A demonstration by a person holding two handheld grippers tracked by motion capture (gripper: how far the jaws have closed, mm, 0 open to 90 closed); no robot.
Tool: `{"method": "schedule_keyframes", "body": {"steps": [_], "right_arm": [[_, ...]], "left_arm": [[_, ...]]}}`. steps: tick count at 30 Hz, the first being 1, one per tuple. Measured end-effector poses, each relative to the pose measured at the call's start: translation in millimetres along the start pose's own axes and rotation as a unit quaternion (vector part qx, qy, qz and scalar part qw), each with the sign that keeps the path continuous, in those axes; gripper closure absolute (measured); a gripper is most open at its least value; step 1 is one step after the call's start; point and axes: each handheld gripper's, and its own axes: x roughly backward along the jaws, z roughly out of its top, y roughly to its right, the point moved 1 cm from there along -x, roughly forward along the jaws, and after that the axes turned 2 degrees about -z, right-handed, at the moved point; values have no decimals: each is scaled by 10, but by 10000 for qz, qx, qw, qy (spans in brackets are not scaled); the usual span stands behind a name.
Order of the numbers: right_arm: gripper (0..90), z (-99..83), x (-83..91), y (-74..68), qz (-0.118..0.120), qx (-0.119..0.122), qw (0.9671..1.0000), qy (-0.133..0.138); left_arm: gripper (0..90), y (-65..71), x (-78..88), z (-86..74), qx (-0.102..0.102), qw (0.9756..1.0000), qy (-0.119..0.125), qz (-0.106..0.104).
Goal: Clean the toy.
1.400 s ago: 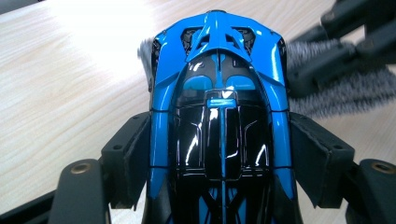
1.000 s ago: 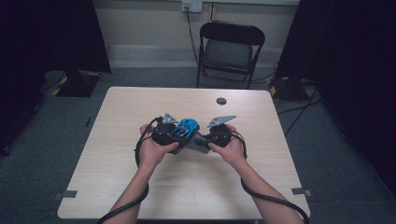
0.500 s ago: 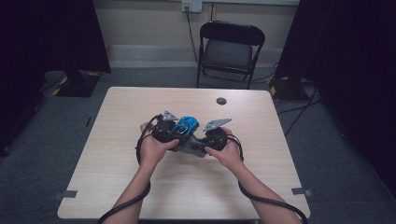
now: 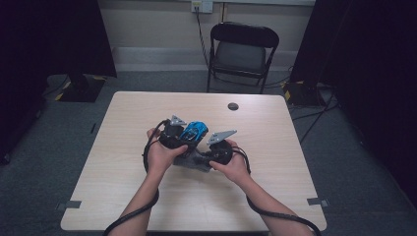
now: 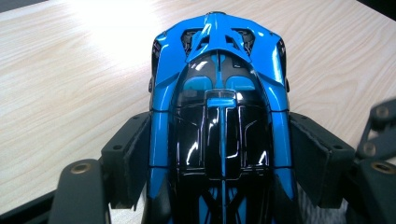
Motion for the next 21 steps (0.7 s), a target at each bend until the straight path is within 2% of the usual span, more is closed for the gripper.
{"method": "schedule_keyframes", "body": {"steps": [6, 11, 17, 21], "right_arm": [[760, -29, -80, -95, 216, 57, 9997, -39], [759, -55, -124, -172, 350, 187, 9991, -143], [758, -131, -43, -105, 284, 174, 9993, -176], [757, -214, 91, 41, 85, 68, 9998, -181]], "left_arm": [[285, -14, -4, 18, 36, 10000, 77, 43], [285, -53, -19, 14, 75, 9999, 40, 101], [285, -149, -5, 8, 133, 9997, 22, 183], [285, -200, 16, -13, 195, 9995, 17, 233]]}}
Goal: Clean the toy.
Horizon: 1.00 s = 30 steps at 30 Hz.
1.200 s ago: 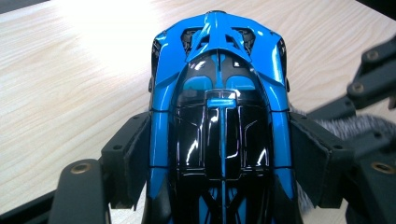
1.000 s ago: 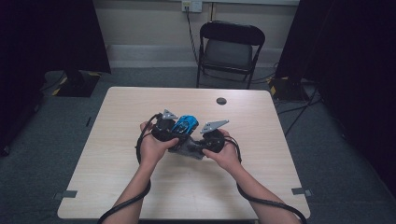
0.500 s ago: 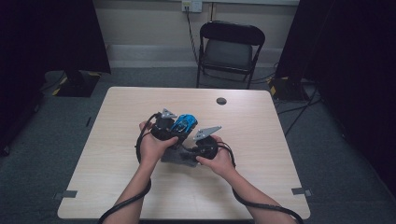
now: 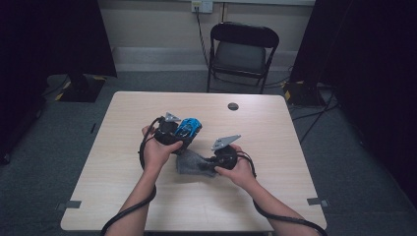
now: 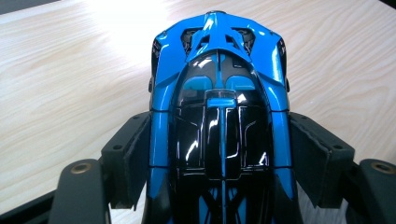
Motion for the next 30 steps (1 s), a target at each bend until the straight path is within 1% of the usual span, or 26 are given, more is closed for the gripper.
{"method": "schedule_keyframes", "body": {"steps": [3, 4, 8, 9, 10, 11, 13, 17, 18, 20, 22, 23, 24, 25, 26, 27, 28, 30], "right_arm": [[757, -54, 105, 125, -167, -114, 9998, 38], [756, -71, 145, 170, -256, -149, 9996, 42], [756, -137, 326, 350, -556, -313, 9979, 102], [756, -137, 326, 350, -556, -313, 9979, 102], [755, -177, 432, 442, -721, -437, 9963, 182], [755, -193, 465, 474, -770, -479, 9957, 203], [755, -246, 549, 552, -932, -612, 9934, 254], [753, -343, 676, 662, -1185, -787, 9894, 278], [752, -366, 706, 688, -1260, -821, 9882, 293], [751, -415, 760, 751, -1383, -922, 9856, 320], [749, -454, 801, 805, -1490, -992, 9833, 334], [749, -470, 815, 827, -1489, -1053, 9826, 348], [747, -480, 825, 841, -1529, -1053, 9820, 339], [746, -491, 833, 858, -1596, -1040, 9811, 329], [745, -501, 839, 871, -1599, -1064, 9808, 327], [742, -514, 840, 886, -1634, -1080, 9801, 319], [740, -525, 840, 899, -1692, -1089, 9791, 313], [737, -552, 837, 933, -1692, -1165, 9781, 325]], "left_arm": [[285, -59, 26, -49, 9, 10000, -53, 69], [285, -75, 36, -63, 4, 9999, -90, 86], [285, -153, 69, -143, -41, 9996, -198, 177], [285, -153, 69, -143, -41, 9996, -198, 177], [285, -190, 76, -180, -41, 9994, -262, 217], [285, -208, 77, -202, -33, 9993, -271, 246], [285, -244, 78, -236, -29, 9990, -352, 273], [285, -311, 59, -311, -4, 9985, -456, 301], [285, -328, 51, -329, 43, 9984, -487, 300], [285, -359, 34, -359, 35, 9981, -517, 330], [284, -385, 8, -386, 82, 9979, -550, 345], [284, -395, -4, -395, 98, 9978, -546, 361], [285, -409, -16, -405, 87, 9976, -577, 382], [285, -416, -30, -416, 125, 9975, -580, 386], [284, -432, -43, -431, 149, 9974, -596, 380], [284, -446, -54, -442, 134, 9972, -616, 398], [284, -451, -63, -451, 162, 9971, -637, 386], [284, -462, -94, -478, 172, 9969, -656, 402]]}}
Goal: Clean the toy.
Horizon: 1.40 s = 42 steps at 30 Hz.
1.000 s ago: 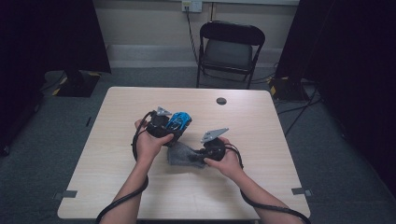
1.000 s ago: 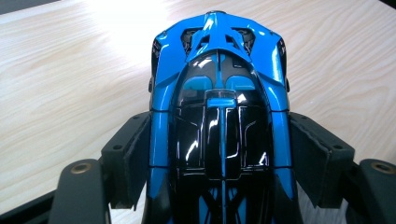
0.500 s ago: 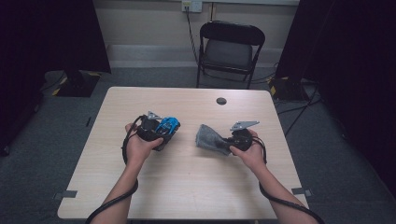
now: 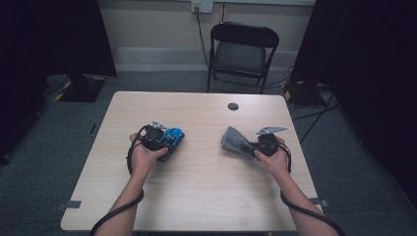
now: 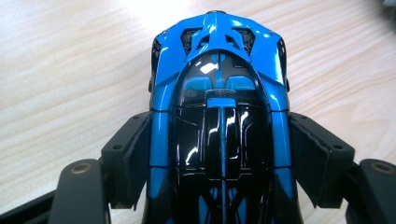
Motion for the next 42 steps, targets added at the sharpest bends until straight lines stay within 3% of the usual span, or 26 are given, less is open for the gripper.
{"method": "schedule_keyframes", "body": {"steps": [7, 11, 14, 17, 24, 25, 30, 31, 42], "right_arm": [[698, -61, -29, 64, -162, -55, 9999, 18], [653, -75, -35, 72, -210, -17, 9998, 7], [604, -84, -39, 72, -248, -30, 9997, -6], [554, -87, -38, 69, -287, 4, 9996, -18], [446, -78, -6, 70, -339, 7, 9994, 39], [390, -73, 4, 70, -329, -14, 9995, 31], [352, -70, 14, 50, -355, 112, 9993, 4], [344, -69, 14, 47, -346, 112, 9993, 2], [263, 3, 91, -42, -251, 179, 9995, 89]], "left_arm": [[283, -36, -96, -82, 63, 9999, -97, 47], [283, -27, -100, -79, -55, 9999, -126, 66], [280, -18, -117, -94, 16, 9998, -150, 90], [278, -1, -133, -116, -75, 9998, -114, 133], [266, -7, -119, -111, -53, 9998, -141, 91], [258, -16, -99, -104, -54, 9999, -109, 89], [234, -9, -32, -78, 107, 9999, -50, 60], [234, -14, -12, -75, 29, 9999, -66, 99], [200, 51, 162, -49, -89, 9999, 97, 61]]}}
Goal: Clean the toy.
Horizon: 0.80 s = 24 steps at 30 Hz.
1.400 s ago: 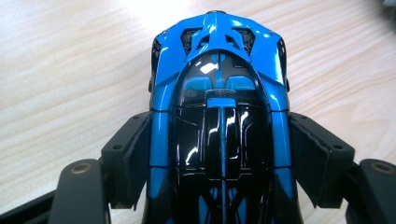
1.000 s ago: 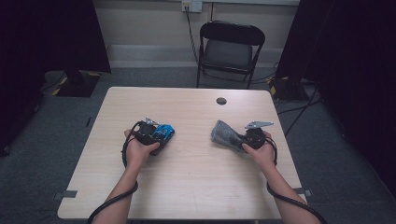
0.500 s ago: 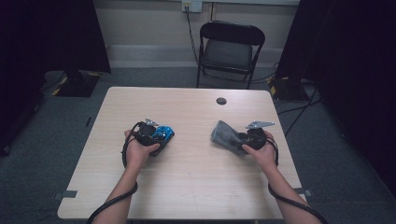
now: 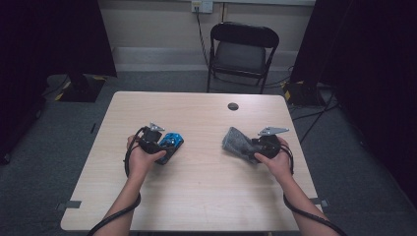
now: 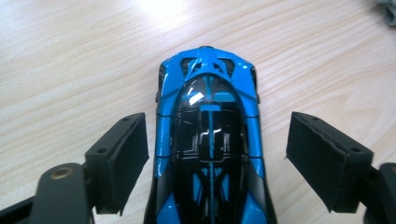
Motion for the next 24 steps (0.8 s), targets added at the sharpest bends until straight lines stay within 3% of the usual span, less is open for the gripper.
{"method": "schedule_keyframes", "body": {"steps": [5, 8, 11, 13, 18, 24], "right_arm": [[243, 19, 44, -56, 67, 63, 10000, 0], [224, 27, 78, -93, 143, 117, 9998, -14], [208, 26, 117, -128, 169, 179, 9997, -3], [206, 23, 143, -161, 236, 179, 9996, 13], [173, 30, 224, -266, 333, 394, 9987, -49], [167, 24, 299, -414, 519, 457, 9976, 45]], "left_arm": [[191, 93, 82, 14, -112, 9998, 33, -153], [193, 154, 121, 23, -24, 9997, 31, -244], [183, 232, 160, 27, -159, 9994, 81, -301], [174, 296, 171, 13, -146, 9991, 135, -387], [170, 445, 206, -27, -356, 9978, 194, -525], [167, 631, 244, -84, -594, 9955, 176, -721]]}}
